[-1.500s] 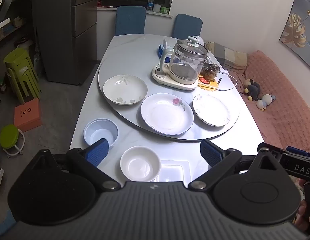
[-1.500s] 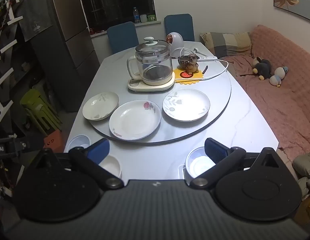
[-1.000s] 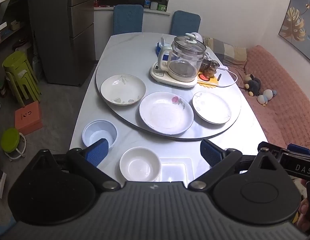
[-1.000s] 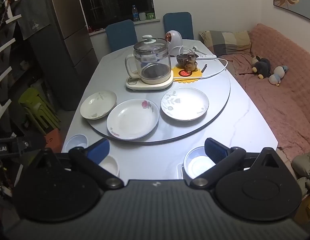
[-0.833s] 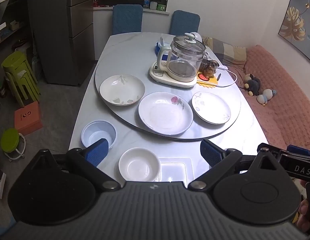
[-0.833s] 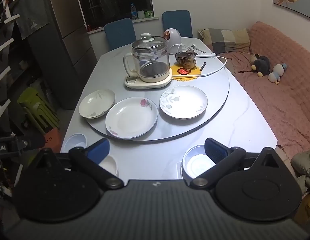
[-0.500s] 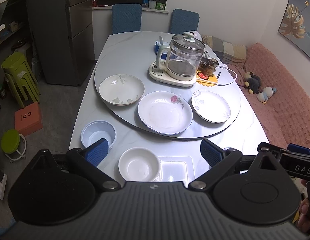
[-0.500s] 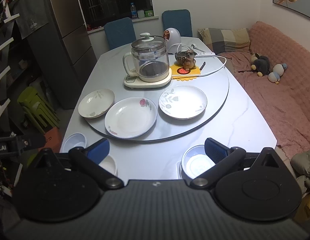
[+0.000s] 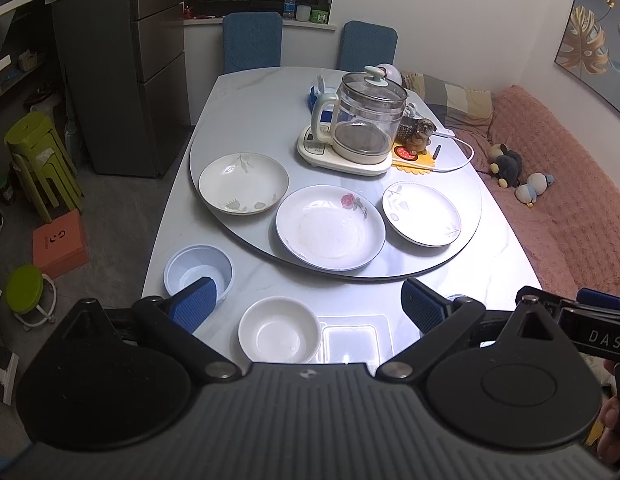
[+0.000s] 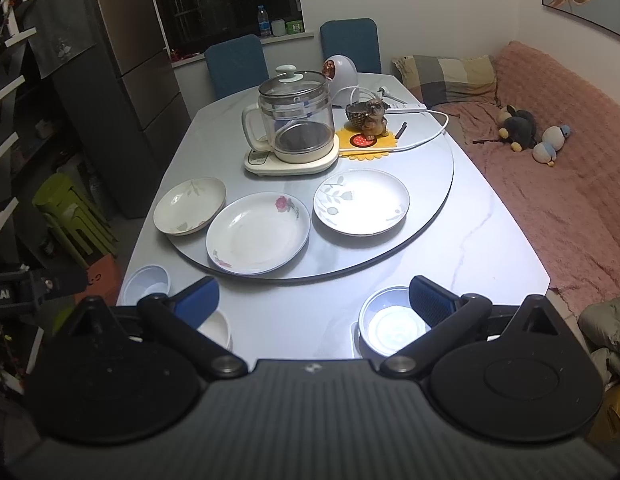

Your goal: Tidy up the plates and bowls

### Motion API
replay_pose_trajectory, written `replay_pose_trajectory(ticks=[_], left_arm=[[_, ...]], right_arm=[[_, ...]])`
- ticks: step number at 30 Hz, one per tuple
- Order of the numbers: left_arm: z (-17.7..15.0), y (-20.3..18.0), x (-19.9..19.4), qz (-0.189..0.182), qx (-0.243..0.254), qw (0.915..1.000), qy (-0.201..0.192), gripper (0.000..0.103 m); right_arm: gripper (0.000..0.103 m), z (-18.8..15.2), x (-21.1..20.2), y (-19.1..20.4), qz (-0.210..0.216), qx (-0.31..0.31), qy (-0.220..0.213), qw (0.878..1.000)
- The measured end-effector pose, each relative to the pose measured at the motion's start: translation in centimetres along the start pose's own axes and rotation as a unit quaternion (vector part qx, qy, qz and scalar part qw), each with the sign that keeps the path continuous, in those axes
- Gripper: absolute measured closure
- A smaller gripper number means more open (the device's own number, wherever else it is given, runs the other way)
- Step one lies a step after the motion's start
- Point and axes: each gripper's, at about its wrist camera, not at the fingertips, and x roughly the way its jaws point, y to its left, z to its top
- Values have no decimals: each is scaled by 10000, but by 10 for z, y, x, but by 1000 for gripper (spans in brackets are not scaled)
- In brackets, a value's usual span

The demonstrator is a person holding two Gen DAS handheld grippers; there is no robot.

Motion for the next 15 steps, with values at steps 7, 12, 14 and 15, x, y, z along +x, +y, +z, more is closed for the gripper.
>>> replay_pose_trajectory(ticks=[7,12,14,15], left_arm=[[-2,-1,-4,11,27,10000,-41,2],[-4,-1,-8,46,-11,10000,-64,2],[-6,-1,-9,60,-28,10000,-68,2],[-7,0,-9,74,-46,9999,-72,2]], right_arm=[[0,-2,0,2,30,13,18,10000],[0,-2,-4,2,28,12,16,10000],[0,-1,-4,3,40,-7,11,10000],[0,-1,-4,4,44,-8,3,10000]])
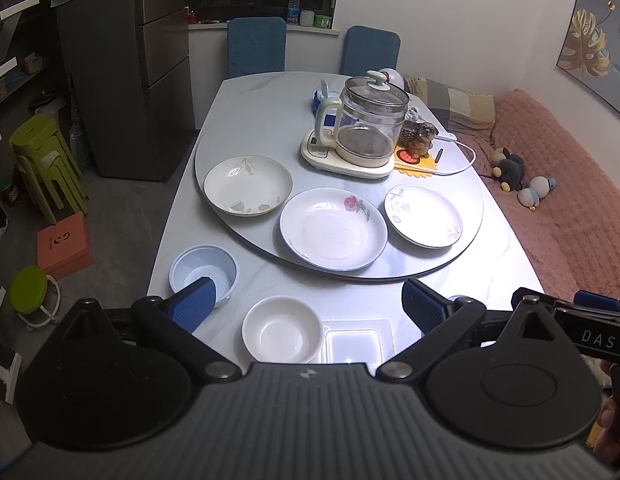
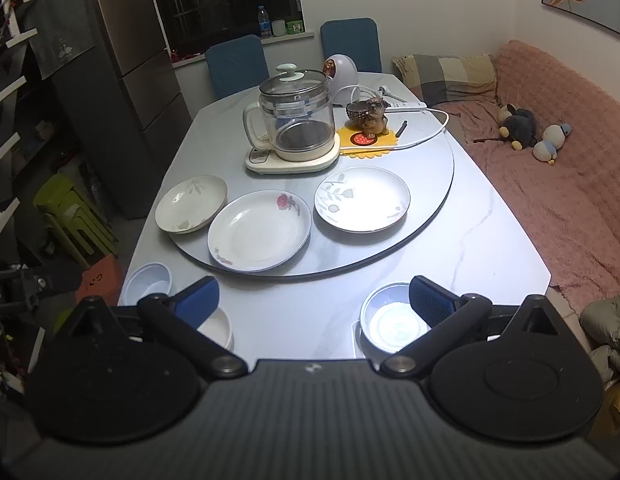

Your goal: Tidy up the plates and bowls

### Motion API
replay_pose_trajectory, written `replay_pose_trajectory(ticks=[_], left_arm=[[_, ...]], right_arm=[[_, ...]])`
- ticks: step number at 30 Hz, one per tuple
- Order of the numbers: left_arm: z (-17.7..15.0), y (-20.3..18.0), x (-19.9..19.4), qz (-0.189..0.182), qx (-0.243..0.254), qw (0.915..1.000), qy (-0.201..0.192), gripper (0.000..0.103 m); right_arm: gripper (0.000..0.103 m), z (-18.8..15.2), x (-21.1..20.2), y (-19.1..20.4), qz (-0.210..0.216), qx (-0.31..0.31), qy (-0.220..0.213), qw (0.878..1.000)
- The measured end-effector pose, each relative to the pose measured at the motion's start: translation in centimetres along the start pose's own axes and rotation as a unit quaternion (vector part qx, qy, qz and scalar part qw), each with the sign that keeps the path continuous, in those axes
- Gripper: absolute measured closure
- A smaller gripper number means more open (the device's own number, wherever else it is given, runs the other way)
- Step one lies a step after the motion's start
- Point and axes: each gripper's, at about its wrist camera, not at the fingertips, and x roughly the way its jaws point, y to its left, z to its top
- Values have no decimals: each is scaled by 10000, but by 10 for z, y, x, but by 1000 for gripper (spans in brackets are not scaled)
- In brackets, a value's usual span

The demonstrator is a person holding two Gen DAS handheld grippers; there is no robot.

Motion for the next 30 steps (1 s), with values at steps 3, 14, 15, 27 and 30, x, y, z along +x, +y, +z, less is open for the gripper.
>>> replay_pose_trajectory(ticks=[3,14,15,27,30], left_arm=[[-3,2,-2,30,-39,10000,-9,2],[-9,4,-13,110,-150,9998,-91,2],[-9,4,-15,130,-142,9998,-102,2],[-20,7,-19,128,-171,9997,81,2],[-23,7,-20,128,-152,9997,115,2]], right_arm=[[0,0,-2,1,3,-16,-18,10000],[0,-3,-8,-3,-27,125,-90,9999],[0,-3,-9,-3,-33,125,-84,9999],[0,-13,-12,2,-62,-17,93,9999],[0,-13,-13,1,-90,-30,107,9999]])
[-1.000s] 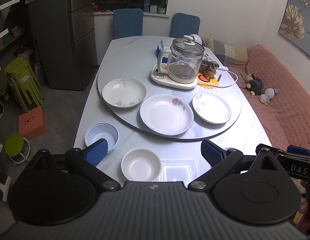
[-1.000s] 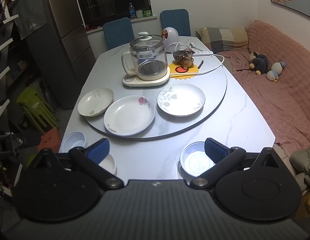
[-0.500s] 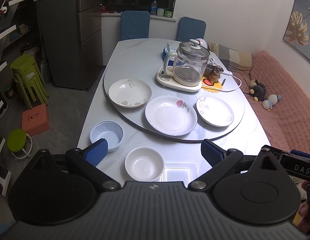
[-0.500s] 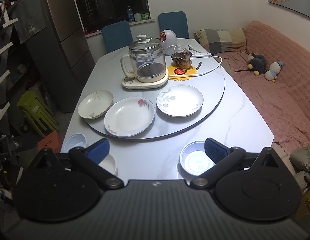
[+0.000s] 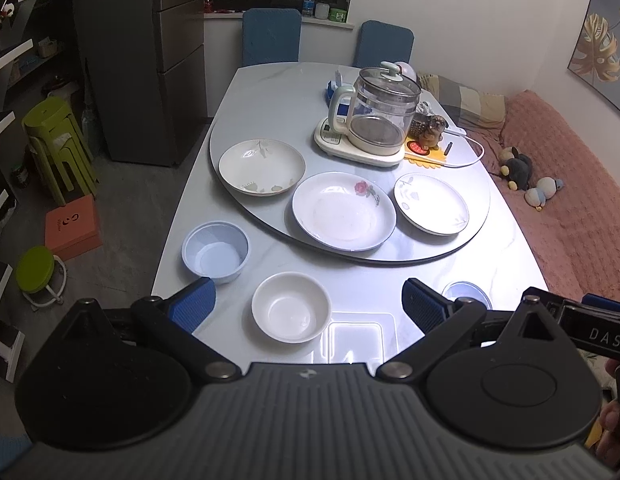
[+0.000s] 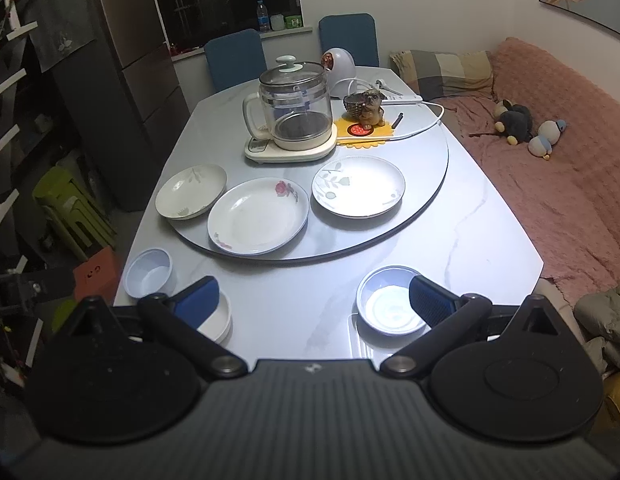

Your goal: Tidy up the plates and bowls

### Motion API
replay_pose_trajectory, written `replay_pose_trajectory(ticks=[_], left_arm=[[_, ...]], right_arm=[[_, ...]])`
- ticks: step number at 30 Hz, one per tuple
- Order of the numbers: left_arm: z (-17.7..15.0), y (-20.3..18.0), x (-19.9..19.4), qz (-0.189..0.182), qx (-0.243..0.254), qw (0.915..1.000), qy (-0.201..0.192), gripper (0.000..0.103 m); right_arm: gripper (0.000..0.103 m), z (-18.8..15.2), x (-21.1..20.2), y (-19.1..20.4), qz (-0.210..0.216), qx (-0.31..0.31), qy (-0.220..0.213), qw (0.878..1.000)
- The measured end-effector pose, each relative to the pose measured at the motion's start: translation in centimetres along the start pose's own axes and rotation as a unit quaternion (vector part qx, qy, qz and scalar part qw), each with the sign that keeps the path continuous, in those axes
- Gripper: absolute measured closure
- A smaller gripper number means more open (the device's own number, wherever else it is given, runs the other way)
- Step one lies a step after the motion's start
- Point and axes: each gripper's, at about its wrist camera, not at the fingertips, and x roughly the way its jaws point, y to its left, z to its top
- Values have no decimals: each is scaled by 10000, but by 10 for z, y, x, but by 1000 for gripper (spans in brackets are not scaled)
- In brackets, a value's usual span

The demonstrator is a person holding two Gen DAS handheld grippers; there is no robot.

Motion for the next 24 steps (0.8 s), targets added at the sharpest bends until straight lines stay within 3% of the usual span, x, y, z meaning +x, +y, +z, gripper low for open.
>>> replay_pose_trajectory(ticks=[19,22,24], left_arm=[[5,-24,-16,-9,18,10000,82,2],[14,-30,-22,-122,41,9998,182,2],[24,-33,-26,-403,-72,9985,375,2]], right_arm=[[0,18,10,-3,61,-278,72,9996],[0,25,17,-3,104,-393,74,9991],[0,28,22,-3,163,-474,70,9987]])
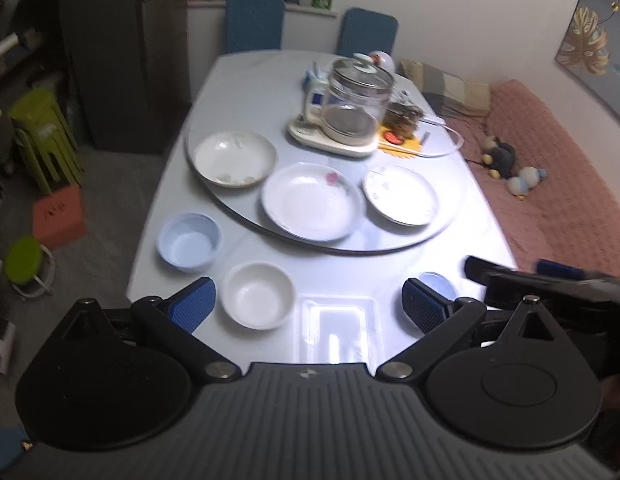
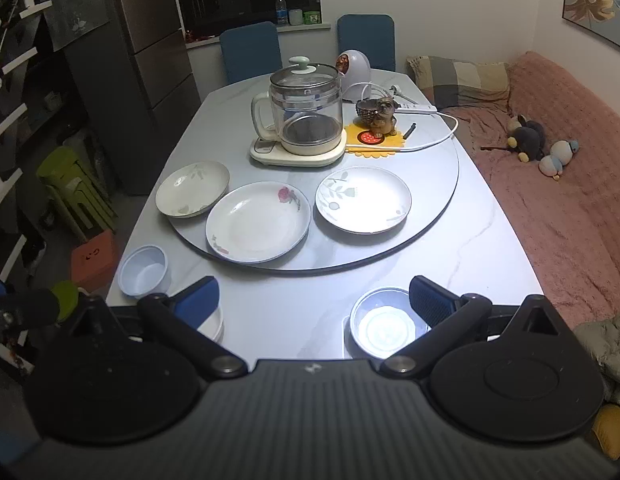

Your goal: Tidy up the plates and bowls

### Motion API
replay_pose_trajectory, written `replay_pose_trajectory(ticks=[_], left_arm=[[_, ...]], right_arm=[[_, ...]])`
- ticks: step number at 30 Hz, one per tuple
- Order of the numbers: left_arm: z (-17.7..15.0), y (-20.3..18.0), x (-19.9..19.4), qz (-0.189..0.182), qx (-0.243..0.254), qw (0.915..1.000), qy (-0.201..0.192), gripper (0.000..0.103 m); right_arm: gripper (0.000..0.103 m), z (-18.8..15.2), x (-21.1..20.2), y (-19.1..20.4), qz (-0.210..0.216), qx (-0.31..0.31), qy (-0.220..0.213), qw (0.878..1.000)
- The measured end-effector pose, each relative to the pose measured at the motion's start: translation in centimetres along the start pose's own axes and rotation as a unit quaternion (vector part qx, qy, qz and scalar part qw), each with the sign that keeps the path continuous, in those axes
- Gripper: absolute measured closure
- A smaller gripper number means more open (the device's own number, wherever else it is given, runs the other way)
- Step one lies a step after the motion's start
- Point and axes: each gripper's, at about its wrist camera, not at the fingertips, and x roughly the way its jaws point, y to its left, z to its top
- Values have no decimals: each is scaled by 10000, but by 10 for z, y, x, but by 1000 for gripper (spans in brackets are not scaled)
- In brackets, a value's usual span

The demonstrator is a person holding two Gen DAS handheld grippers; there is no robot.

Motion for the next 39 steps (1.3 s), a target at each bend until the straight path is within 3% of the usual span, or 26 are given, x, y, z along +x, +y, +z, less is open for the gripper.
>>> replay_pose_trajectory(ticks=[8,14,23,25,29,33,39], left_arm=[[28,-38,-28,-73,578,9982,148,1],[33,-56,-38,-266,601,9969,435,0],[31,-59,-23,-536,-214,9898,1302,0],[35,-53,-22,-434,-390,9883,1408,0],[44,-41,-20,-168,-687,9890,1301,0],[47,-40,-11,-238,-680,9859,1507,0],[53,-32,-5,-58,-918,9851,1453,0]], right_arm=[[0,4,20,-8,-48,-489,-28,9988],[0,-1,40,-26,-203,-486,241,9983],[0,0,61,-25,-140,-581,399,9974],[0,2,63,-21,-65,-598,431,9973],[0,8,67,-13,25,-724,401,9966],[0,15,72,-9,79,-761,360,9964],[0,23,84,-13,130,-682,420,9967]])
